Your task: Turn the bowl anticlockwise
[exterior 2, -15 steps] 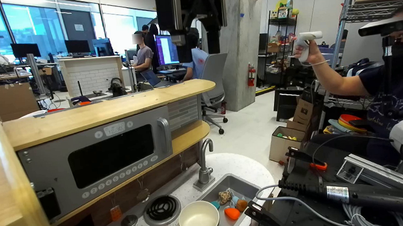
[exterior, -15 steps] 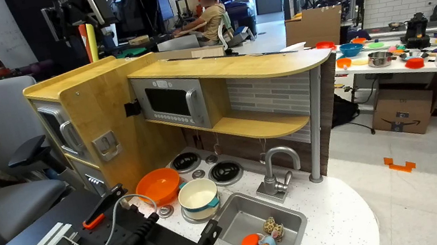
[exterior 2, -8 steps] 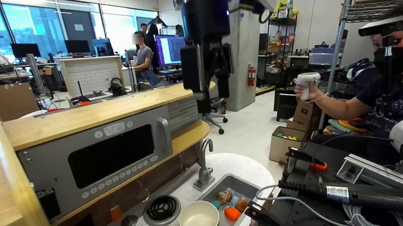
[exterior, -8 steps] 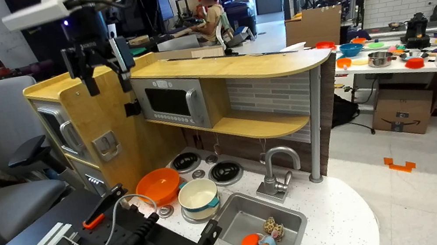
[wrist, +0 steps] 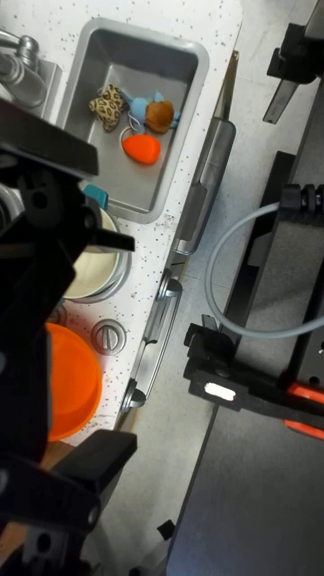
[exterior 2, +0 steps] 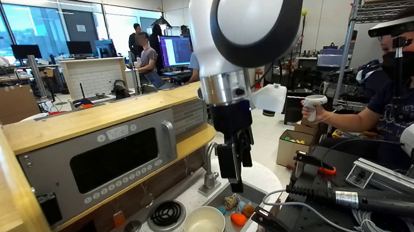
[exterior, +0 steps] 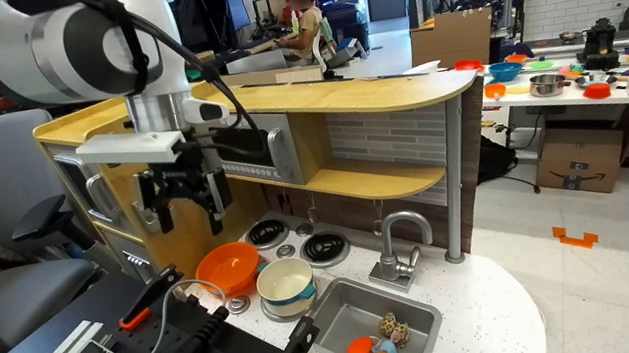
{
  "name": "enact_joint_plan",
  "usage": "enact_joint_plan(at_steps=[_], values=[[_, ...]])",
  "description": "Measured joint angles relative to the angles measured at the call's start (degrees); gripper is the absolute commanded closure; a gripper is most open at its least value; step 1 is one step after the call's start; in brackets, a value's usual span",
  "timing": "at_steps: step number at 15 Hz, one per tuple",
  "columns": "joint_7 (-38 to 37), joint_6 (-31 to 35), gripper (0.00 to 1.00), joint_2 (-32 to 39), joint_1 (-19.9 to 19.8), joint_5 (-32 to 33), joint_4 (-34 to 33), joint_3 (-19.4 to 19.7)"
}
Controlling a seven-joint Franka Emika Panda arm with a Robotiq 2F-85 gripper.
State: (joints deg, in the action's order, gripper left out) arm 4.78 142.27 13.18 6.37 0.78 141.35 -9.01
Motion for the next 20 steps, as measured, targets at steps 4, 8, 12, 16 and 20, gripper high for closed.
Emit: enact_joint_plan(at_steps=[4,8,12,16,20], values=[[2.5,6.9,0.00,7.8,-0.3,0.3,-0.8,1.1],[3.1,13.2,0.00,15.3,-0.6,0.3,-3.0,1.8],[3.1,17.4,0.00,22.4,-1.9,0.2,-6.6,1.8],[3.1,17.8,0.00,28.6,-2.1,0.4,-12.0,1.9],[3.1,17.8,0.00,33.5,0.1,4.5,-17.5,3.9]])
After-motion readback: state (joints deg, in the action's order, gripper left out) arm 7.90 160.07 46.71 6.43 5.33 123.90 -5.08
